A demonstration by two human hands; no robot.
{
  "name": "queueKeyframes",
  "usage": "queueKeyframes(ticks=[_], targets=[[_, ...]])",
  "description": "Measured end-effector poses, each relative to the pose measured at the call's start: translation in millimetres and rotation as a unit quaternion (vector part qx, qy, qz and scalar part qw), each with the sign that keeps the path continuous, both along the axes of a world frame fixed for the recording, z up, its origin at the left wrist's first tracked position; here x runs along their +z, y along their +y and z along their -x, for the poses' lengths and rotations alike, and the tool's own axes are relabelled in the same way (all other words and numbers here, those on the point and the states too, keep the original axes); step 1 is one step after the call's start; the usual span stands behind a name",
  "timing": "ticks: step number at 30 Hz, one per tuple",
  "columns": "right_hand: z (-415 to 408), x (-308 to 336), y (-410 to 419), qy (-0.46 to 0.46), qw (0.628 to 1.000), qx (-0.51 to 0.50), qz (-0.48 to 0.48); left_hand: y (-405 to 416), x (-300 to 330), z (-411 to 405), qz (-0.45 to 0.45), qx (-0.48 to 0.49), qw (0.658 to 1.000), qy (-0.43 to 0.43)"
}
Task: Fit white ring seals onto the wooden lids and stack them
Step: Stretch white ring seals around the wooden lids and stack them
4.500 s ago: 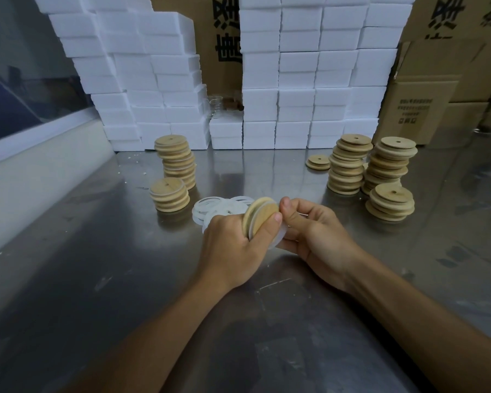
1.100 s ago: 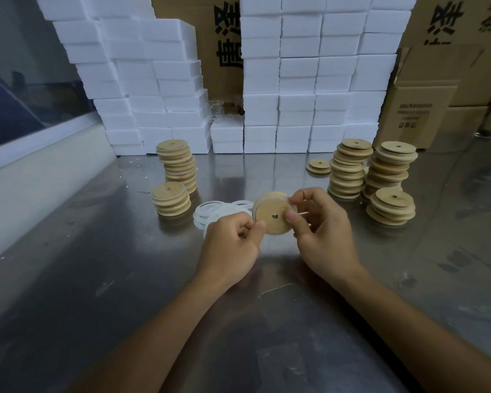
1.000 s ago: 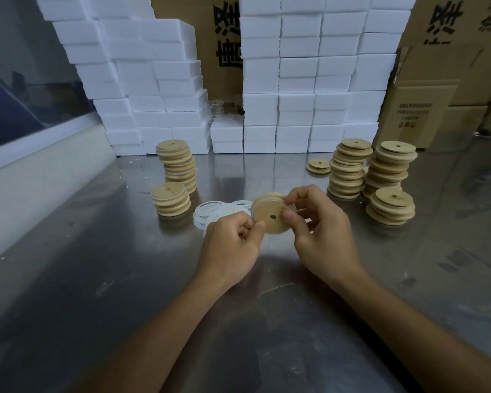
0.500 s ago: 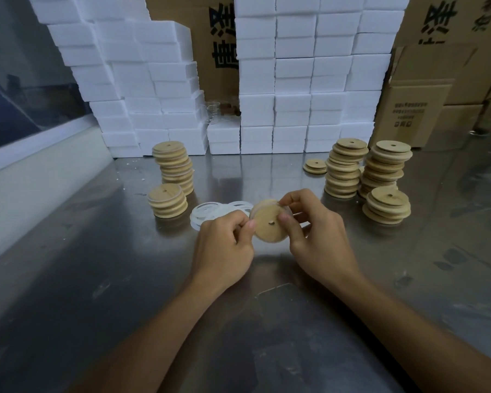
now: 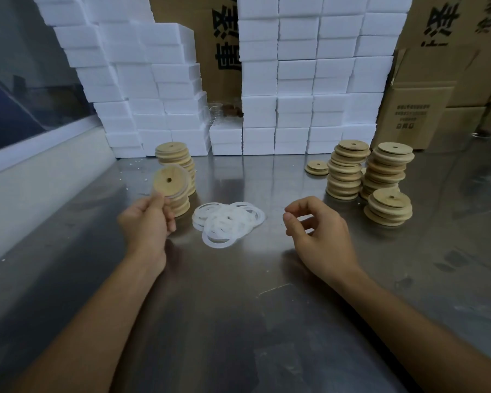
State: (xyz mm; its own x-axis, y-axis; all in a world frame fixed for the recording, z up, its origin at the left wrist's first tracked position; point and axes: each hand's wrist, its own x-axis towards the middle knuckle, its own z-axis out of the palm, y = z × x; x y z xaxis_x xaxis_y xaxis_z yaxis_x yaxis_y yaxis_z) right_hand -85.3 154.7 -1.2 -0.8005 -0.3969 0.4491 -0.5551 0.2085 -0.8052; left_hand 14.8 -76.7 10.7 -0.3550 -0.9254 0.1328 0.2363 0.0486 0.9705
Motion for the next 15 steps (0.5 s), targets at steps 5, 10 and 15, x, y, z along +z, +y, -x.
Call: queueKeyframes(ticks=[5, 10, 15], targets=[[0.6, -0.8, 0.0, -0.009, 1.000, 0.001, 0.000, -13.9, -1.9, 0.1, -0.026, -0.010, 0.999, -0.020], [0.4, -1.0, -0.2, -0.011, 1.000, 0.001, -0.003, -20.4, -1.3, 3.8, -0.049, 0.002, 0.998, -0.025], [-0.1, -0.3, -0.3, -0.015, 1.000, -0.001, -0.004, -25.3, -2.7, 5.0, -0.044, 0.009, 0.998, -0.054]])
